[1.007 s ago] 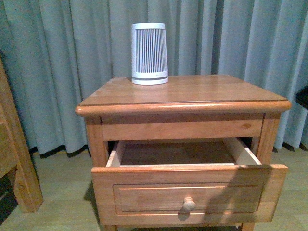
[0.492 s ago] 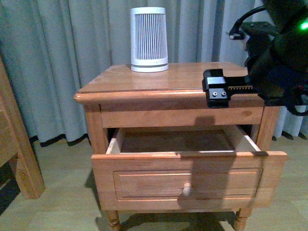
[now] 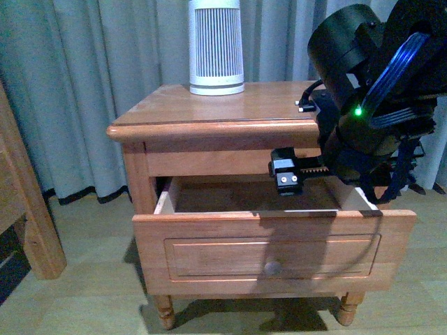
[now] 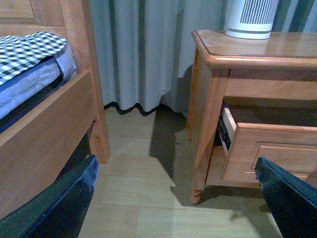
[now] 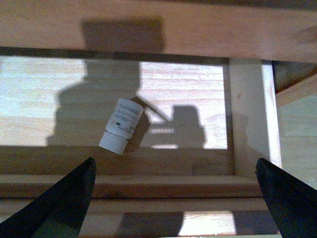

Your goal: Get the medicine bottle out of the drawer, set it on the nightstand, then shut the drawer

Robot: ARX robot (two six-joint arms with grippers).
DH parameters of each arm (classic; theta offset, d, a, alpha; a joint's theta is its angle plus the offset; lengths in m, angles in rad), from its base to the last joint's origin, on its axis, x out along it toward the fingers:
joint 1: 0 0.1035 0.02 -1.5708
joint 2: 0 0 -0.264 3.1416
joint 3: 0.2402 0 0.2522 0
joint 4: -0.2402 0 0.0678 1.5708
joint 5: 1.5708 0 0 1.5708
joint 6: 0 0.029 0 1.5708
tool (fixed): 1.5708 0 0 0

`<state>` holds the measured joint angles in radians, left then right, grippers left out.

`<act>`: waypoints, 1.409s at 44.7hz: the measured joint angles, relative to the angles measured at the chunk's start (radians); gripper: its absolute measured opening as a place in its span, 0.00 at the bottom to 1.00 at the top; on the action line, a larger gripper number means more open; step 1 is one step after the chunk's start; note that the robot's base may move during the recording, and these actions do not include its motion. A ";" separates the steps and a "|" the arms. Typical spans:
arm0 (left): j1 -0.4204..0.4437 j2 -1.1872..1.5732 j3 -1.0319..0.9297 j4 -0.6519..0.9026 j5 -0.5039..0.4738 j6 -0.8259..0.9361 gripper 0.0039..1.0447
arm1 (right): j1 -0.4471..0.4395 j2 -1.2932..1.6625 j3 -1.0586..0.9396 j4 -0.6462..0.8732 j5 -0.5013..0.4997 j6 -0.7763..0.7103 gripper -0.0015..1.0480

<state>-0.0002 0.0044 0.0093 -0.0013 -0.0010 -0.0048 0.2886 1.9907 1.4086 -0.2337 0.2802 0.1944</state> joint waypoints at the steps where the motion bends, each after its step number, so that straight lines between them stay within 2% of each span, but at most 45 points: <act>1: 0.000 0.000 0.000 0.000 0.000 0.000 0.94 | 0.000 0.007 0.000 0.003 0.000 0.000 0.93; 33: 0.000 0.000 0.000 0.000 0.000 0.000 0.94 | -0.002 0.084 -0.048 0.008 -0.045 0.100 0.93; 50: 0.000 0.000 0.000 0.000 0.000 0.000 0.94 | 0.057 0.085 -0.096 -0.028 -0.037 0.125 0.93; 63: 0.000 0.000 0.000 0.000 0.000 0.000 0.94 | 0.123 0.091 -0.046 -0.154 -0.030 0.196 0.93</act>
<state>-0.0002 0.0048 0.0093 -0.0013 -0.0006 -0.0048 0.4114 2.0815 1.3628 -0.3878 0.2501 0.3901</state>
